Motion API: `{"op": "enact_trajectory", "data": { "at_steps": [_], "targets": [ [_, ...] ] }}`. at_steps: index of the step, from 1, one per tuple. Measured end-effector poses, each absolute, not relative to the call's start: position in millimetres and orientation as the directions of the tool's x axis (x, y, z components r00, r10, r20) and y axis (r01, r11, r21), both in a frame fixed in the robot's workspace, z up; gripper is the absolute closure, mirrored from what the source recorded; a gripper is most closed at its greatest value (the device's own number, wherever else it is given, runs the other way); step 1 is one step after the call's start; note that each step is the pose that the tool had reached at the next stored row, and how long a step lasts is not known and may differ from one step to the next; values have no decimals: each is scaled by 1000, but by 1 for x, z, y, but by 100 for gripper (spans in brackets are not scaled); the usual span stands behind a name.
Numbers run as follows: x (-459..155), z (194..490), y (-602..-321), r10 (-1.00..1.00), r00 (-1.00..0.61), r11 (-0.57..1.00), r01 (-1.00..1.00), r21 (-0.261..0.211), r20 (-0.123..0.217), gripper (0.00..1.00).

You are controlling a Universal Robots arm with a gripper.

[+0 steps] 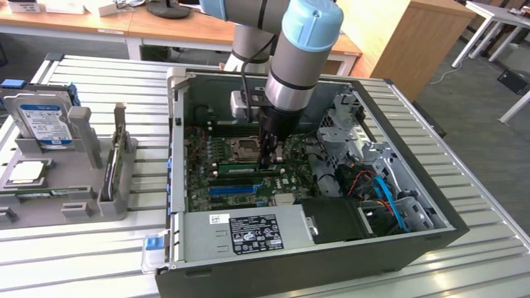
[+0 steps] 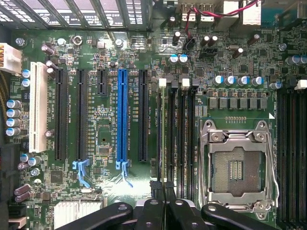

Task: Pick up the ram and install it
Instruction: 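Insert the ram into the slot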

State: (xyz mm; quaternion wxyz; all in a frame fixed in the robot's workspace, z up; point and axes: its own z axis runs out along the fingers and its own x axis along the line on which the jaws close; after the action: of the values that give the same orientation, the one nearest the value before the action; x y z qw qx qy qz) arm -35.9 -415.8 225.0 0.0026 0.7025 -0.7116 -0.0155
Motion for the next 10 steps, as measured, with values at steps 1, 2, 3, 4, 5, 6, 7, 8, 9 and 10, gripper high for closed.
{"op": "enact_trajectory", "data": {
  "at_steps": [1,2,3,4,5,6,7,8,9,10],
  "targets": [
    [-36,225,-416,-1000,-13,13,-1000,26,-18,88],
    [-36,225,-416,-1000,-13,13,-1000,26,-18,87],
    [-36,225,-416,-1000,-13,13,-1000,26,-18,87],
    [-36,225,-416,-1000,-13,13,-1000,26,-18,87],
    [-36,225,-416,-1000,-13,13,-1000,26,-18,81],
    [-36,225,-416,-1000,-13,13,-1000,26,-18,81],
    [-36,225,-416,-1000,-13,13,-1000,26,-18,81],
    [-36,225,-416,-1000,-13,13,-1000,26,-18,81],
    [-36,225,-416,-1000,-13,13,-1000,26,-18,81],
    [-36,225,-416,-1000,-13,13,-1000,26,-18,81]
  ]
}}
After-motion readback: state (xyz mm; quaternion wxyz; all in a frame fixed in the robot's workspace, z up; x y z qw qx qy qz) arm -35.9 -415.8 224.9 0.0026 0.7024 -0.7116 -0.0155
